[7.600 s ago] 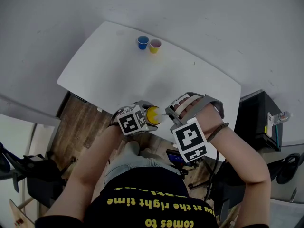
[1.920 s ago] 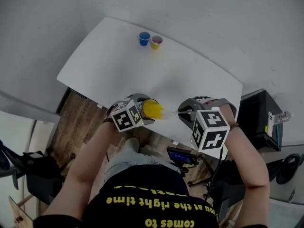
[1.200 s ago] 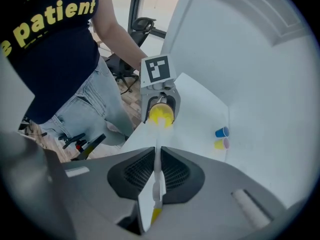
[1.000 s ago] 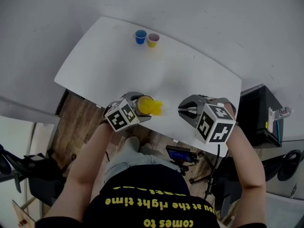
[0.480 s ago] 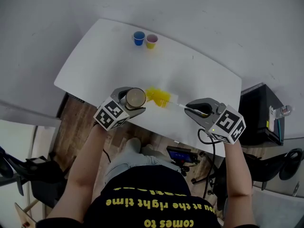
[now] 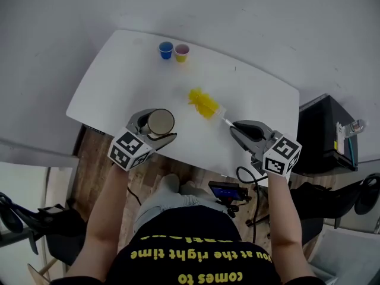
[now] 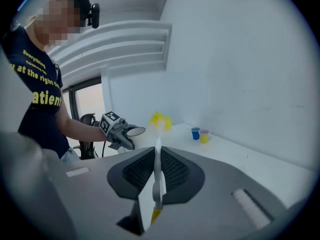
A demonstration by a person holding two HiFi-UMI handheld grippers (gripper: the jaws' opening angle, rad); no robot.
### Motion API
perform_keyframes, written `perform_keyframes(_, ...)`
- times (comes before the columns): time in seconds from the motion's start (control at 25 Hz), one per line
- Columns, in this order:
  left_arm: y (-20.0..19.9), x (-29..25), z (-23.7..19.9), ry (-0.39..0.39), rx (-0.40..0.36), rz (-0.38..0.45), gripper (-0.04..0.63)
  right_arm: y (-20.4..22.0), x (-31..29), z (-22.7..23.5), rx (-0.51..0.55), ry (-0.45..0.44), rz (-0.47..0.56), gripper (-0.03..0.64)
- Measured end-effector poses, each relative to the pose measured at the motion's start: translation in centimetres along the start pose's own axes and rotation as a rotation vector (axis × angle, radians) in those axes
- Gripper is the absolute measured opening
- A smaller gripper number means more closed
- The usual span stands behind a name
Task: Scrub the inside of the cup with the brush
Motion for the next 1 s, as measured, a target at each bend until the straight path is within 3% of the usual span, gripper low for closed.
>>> perform_keyframes(0.32, -1.7, 1.1, 0.6, -0.005, -0.009, 0.043, 0.411, 0.4, 0.6, 0.9, -0.088, 0.035, 0.118, 0.048)
perform_keyframes(1.0, -2.2, 1.7, 0.9, -0.007, 0.007, 0.079, 0.411, 0.8, 0.7, -0.4, -0.085, 0.047, 0.132, 0.048)
Point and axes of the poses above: the fingertips, and each gripper's own axes: x backward along the fingers, z to its right, y out of its underside, the point moved 1 cm from there along x, backward along the fingers, and after that the axes turned 9 degrees about -x, right-handed, at the moved point
